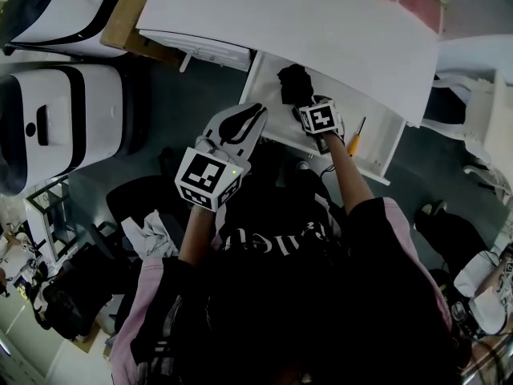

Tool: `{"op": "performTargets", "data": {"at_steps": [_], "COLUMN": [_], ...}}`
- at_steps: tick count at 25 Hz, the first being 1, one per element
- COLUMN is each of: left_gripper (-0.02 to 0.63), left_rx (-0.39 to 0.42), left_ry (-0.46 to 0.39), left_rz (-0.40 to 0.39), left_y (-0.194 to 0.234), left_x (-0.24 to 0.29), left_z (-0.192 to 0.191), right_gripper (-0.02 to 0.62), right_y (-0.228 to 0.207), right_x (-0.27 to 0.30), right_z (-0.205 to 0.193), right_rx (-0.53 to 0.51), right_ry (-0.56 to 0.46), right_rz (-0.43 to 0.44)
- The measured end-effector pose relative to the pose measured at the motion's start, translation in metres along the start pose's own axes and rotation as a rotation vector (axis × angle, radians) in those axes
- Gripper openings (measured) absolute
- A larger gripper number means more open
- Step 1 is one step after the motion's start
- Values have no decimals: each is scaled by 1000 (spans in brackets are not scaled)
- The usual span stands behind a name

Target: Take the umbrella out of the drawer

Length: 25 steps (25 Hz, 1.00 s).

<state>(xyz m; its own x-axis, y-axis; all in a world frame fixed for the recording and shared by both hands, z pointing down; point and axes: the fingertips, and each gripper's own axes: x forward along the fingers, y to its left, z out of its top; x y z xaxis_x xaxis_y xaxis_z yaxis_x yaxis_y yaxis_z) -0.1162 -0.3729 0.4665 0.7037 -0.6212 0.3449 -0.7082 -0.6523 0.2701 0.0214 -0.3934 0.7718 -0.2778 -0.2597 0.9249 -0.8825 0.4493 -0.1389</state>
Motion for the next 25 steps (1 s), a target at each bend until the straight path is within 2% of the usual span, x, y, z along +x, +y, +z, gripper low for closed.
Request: {"op": "performTargets", "data": {"at_steps": [5,10,15,20,23,25], "left_gripper": [40,40,40,40,40,40], "left_rx": [-8,-21,-43,-48,-43,-36], "left_ry": [15,28,24,10,38,29], "left_rz": [28,66,90,86,68,67], "left_y": [13,26,32,29,24,24], "left_x": [-5,-12,-17,-20,-21,-23], "left_z": [-5,-13,-16,-17,-21,-20], "right_gripper": [259,268,270,272,272,272], "right_y": [1,2,-1,4,5,8], "right_x": [22,35,45,45,40,32], "right_z": [-4,5,2,6,0,1], "right_rx": [-11,-52,-46,-54,-51,-98], "right_ry": [58,37,58,25,67,80], "right_rz": [-28,-56,-76,-76,-71,-73]}}
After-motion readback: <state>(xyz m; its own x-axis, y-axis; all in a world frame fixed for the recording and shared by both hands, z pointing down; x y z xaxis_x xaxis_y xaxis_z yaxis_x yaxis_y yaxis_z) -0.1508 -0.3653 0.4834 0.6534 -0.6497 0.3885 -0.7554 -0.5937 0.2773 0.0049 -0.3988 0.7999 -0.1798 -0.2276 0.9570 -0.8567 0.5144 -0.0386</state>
